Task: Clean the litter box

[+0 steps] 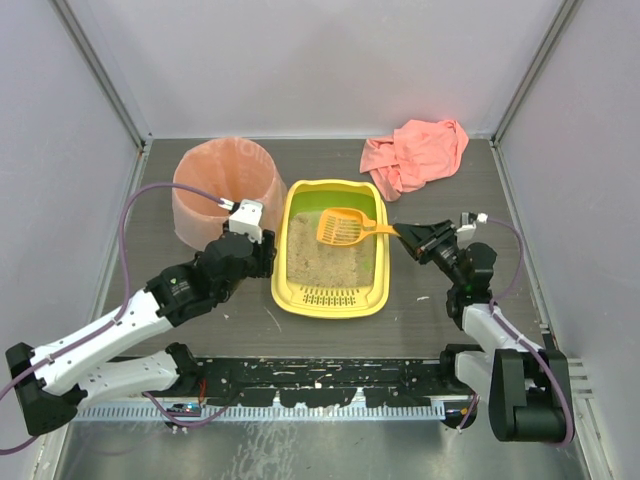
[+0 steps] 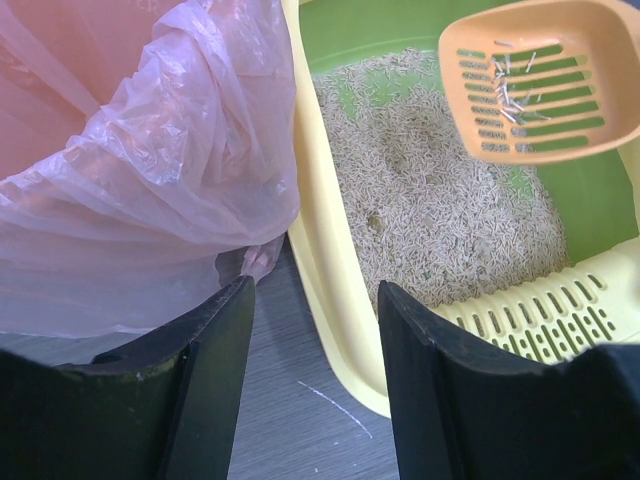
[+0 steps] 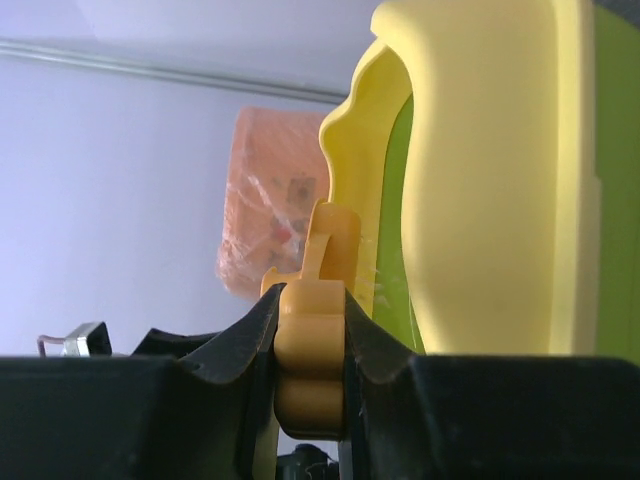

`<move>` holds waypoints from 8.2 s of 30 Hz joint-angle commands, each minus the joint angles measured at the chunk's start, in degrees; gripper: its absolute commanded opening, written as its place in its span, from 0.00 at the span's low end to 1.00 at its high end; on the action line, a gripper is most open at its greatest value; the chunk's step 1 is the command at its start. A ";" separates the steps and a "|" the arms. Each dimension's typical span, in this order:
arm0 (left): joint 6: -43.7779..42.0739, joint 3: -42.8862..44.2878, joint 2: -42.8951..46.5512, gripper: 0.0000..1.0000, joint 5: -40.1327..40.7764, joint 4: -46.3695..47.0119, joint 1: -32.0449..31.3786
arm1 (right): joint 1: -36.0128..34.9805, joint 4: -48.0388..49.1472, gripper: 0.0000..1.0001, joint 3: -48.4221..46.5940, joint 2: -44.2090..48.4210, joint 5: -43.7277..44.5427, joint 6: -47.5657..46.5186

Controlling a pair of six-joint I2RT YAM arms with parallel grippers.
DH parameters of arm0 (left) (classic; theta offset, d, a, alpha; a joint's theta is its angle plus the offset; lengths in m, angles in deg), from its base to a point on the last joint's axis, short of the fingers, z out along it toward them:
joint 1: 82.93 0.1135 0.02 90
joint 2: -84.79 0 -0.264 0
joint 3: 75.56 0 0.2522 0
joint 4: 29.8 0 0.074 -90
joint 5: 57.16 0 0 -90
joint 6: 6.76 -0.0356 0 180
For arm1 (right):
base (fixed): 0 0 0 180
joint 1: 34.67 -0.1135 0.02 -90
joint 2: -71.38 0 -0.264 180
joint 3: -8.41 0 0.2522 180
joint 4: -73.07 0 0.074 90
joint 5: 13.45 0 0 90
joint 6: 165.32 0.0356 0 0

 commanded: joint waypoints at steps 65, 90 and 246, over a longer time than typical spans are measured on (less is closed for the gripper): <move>2.15 -1.54 -24.45 0.46 -5.65 13.95 4.05 | -29.87 -23.50 0.01 -40.28 -36.89 24.00 -30.82; 0.94 -1.64 -20.63 0.45 -5.78 12.41 5.18 | -26.89 -1.94 0.00 -26.67 -30.67 18.77 -22.53; -0.23 0.65 27.09 0.98 7.98 -12.13 21.37 | -44.05 -33.55 0.01 -82.47 -34.28 16.05 -82.78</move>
